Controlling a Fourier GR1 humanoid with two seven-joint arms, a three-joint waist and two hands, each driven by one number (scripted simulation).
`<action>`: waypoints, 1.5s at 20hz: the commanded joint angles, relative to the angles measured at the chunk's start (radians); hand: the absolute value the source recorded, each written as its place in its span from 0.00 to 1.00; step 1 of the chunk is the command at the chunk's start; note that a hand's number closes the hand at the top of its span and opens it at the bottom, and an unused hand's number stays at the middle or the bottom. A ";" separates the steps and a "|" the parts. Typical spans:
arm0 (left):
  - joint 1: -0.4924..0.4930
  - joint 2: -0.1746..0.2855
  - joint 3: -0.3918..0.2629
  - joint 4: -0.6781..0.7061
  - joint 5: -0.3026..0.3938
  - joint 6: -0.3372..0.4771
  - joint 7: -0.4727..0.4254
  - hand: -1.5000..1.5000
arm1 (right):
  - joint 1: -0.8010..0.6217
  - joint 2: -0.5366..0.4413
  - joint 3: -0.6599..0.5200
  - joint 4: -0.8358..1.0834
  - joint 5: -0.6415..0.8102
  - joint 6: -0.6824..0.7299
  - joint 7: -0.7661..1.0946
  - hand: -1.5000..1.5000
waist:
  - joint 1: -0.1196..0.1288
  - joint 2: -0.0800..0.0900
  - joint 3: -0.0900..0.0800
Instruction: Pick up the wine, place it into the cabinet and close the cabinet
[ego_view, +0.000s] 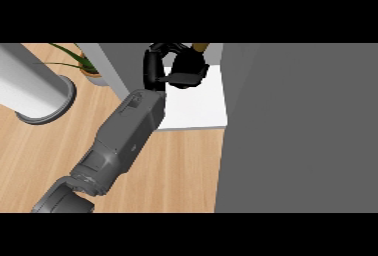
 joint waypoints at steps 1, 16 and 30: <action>-0.007 -0.003 0.051 0.053 0.023 -0.026 -0.023 1.00 | -0.005 -0.015 -0.034 -0.091 -0.077 -0.010 0.056 0.00 | 0.002 0.000 0.000; -0.027 0.007 0.153 0.161 0.080 -0.108 -0.104 1.00 | 0.016 0.020 0.069 -0.084 -0.026 -0.002 0.039 0.00 | -0.028 0.012 -0.001; -0.045 0.028 0.131 0.235 0.022 -0.037 -0.085 0.00 | 0.008 0.021 0.046 -0.034 -0.008 0.002 -0.015 0.00 | -0.038 0.018 -0.001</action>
